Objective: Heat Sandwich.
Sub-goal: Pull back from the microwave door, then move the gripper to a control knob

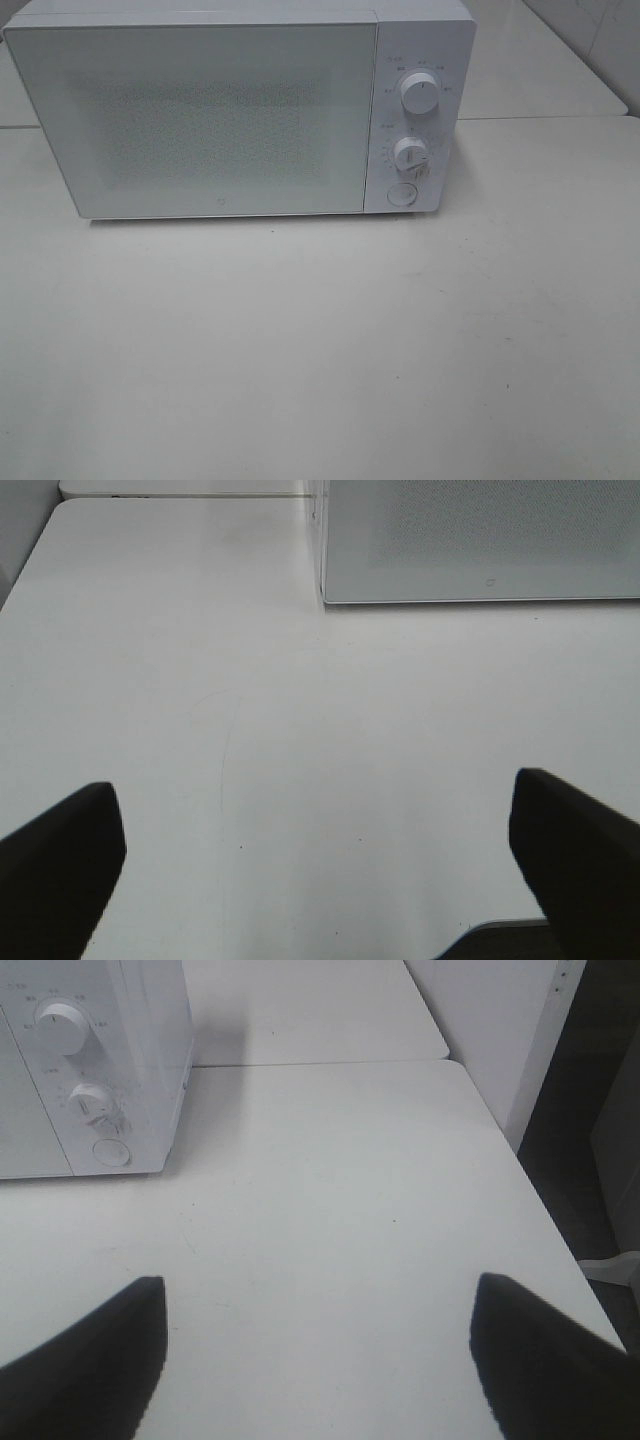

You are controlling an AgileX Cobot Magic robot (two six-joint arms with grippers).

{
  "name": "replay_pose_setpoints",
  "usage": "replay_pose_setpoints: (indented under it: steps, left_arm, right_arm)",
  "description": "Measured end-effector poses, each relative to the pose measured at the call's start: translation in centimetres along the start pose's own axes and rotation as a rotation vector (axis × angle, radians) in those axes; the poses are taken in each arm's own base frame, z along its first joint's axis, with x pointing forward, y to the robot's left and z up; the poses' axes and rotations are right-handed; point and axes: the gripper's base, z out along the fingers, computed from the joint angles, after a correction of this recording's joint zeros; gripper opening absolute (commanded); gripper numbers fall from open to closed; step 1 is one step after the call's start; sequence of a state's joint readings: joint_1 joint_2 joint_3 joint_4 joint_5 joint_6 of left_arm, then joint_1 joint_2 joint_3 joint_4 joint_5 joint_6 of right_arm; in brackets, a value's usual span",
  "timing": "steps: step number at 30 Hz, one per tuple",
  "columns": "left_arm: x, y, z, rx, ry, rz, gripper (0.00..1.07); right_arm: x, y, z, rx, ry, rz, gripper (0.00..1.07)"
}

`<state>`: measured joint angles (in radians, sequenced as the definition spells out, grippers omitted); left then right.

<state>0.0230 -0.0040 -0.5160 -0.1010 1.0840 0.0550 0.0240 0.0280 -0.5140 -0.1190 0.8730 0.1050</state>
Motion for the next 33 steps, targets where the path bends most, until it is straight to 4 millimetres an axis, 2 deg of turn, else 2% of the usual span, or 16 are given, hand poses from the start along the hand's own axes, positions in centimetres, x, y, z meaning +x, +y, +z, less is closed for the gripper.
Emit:
replay_pose_setpoints:
  steps: [3,7,10,11,13,16,18,20,21,24,25,26,30,33]
  left_arm:
    - [0.0,0.0,0.0,0.000,0.000,0.000,0.98]
    - [0.0,0.0,0.0,0.000,0.000,0.000,0.98]
    - [0.0,0.0,0.0,0.000,0.000,0.000,0.98]
    - [0.0,0.0,0.0,0.000,0.000,0.000,0.98]
    - [0.0,0.0,0.0,0.000,0.000,0.000,0.98]
    - [0.0,0.0,0.0,0.000,0.000,0.000,0.98]
    - [0.0,0.0,0.0,0.000,0.000,0.000,0.98]
    - [0.0,0.0,0.0,0.000,0.000,0.000,0.98]
    - [0.0,0.0,0.0,0.000,0.000,0.000,0.98]
    - [0.0,0.0,0.0,0.000,0.000,0.000,0.98]
    - [0.0,0.0,0.0,0.000,0.000,0.000,0.98]
    - [0.0,0.0,0.0,0.000,0.000,0.000,0.98]
    - [0.0,0.0,0.0,0.000,0.000,0.000,0.98]
    - [0.0,0.0,0.0,0.000,0.000,0.000,0.98]
  right_arm:
    - [-0.7,0.1,0.6,-0.003,-0.002,-0.004,0.76]
    - [-1.9,0.4,2.0,-0.010,-0.007,-0.012,0.76]
    - [-3.0,0.7,3.9,-0.019,-0.010,-0.020,0.76]
    - [-3.0,0.7,3.9,-0.019,-0.010,-0.020,0.76]
    - [-3.6,0.9,5.3,-0.027,-0.015,-0.026,0.76]
    - [-4.0,1.0,6.2,-0.032,-0.017,-0.030,0.76]
    - [-4.6,1.3,7.8,-0.041,-0.026,-0.035,0.76]
    - [-4.7,1.4,8.2,-0.044,-0.028,-0.036,0.76]
    - [-5.0,1.5,9.3,-0.049,-0.026,-0.039,0.76]
    - [-5.4,1.8,10.7,-0.058,-0.035,-0.042,0.76]
    - [-5.4,1.8,10.7,-0.058,-0.035,-0.042,0.76]
    - [-5.6,2.0,11.8,-0.064,-0.034,-0.044,0.76]
    - [-5.8,2.2,13.3,-0.073,-0.039,-0.047,0.76]
    - [-6.1,2.5,15.4,-0.087,-0.055,-0.048,0.76]
